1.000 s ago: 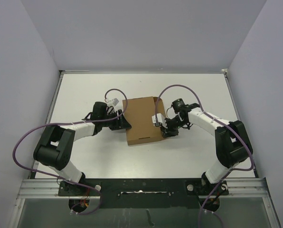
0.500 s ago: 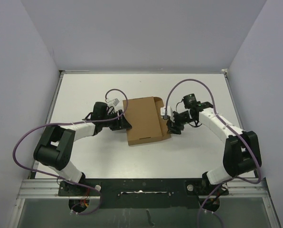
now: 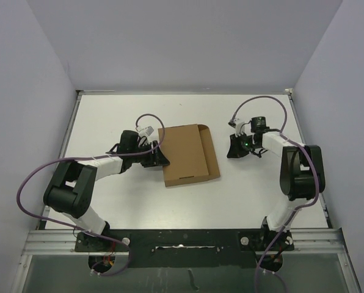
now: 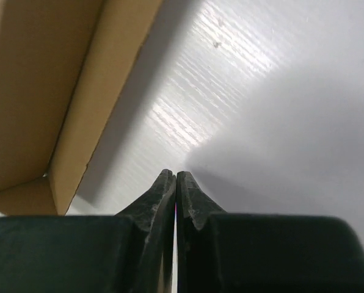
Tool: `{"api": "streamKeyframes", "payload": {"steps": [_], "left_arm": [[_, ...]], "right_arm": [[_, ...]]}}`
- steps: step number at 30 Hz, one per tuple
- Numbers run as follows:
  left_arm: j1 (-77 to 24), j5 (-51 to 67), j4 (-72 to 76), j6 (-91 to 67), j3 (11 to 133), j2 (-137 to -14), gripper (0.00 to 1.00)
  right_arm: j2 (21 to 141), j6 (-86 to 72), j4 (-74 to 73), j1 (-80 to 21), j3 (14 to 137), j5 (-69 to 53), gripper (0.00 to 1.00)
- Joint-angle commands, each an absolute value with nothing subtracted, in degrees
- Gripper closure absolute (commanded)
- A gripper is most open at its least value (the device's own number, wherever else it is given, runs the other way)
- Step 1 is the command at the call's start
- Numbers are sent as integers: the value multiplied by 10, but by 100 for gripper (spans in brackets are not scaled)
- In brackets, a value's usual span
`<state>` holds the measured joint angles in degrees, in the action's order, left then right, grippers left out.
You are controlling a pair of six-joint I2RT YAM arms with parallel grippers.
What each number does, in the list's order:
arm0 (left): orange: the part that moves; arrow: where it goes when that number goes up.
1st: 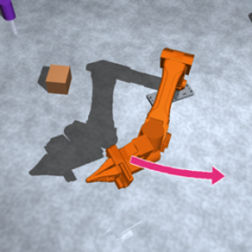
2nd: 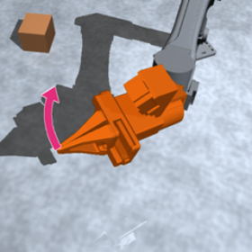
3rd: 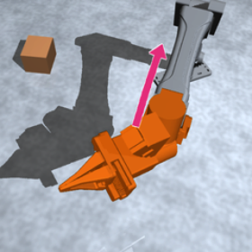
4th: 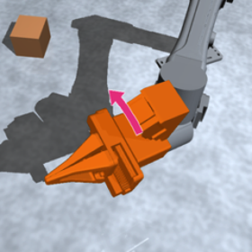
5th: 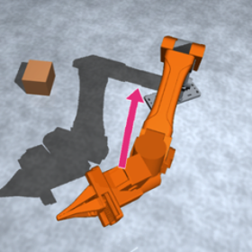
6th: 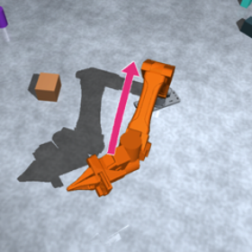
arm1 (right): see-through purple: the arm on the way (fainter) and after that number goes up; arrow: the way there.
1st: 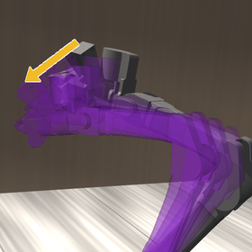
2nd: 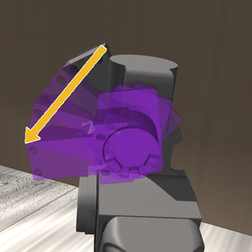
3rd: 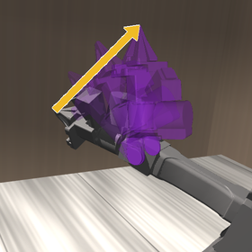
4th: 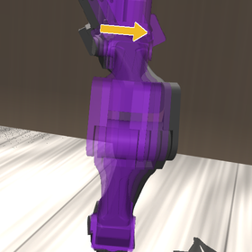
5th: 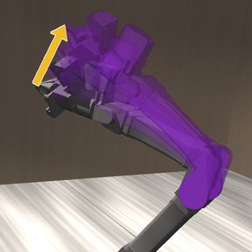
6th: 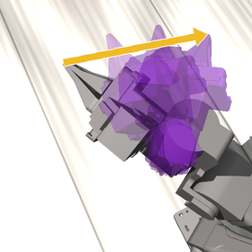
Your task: Fold the paper box
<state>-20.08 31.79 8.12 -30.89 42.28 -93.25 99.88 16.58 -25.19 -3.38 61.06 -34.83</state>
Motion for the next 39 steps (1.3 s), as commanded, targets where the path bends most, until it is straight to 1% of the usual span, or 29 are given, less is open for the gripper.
{"api": "streamKeyframes", "payload": {"steps": [1,6,14,18,21,26,29,33,39], "left_arm": [[-201,314,50,-287,434,-955,51],[-202,318,50,-287,440,-962,52],[-207,327,47,-284,462,-977,52],[-215,328,36,-279,480,-989,52],[-217,327,29,-275,491,-998,52],[-219,328,13,-265,511,-1011,51],[-219,328,3,-260,521,-1014,51],[-218,326,-5,-258,523,-1013,51],[-206,317,-7,-262,518,-992,46]], "right_arm": [[1038,48,-216,-43,646,-341,100],[1072,20,-210,-53,657,-402,100],[1092,-28,-194,-77,659,-481,100],[1078,-40,-179,-83,651,-524,100],[1054,-37,-170,-97,643,-533,100],[1032,-12,-183,-132,642,-515,100],[1030,-2,-198,-140,646,-482,100],[1030,12,-225,-120,652,-401,100],[1009,42,-233,-79,644,-356,100]]}}
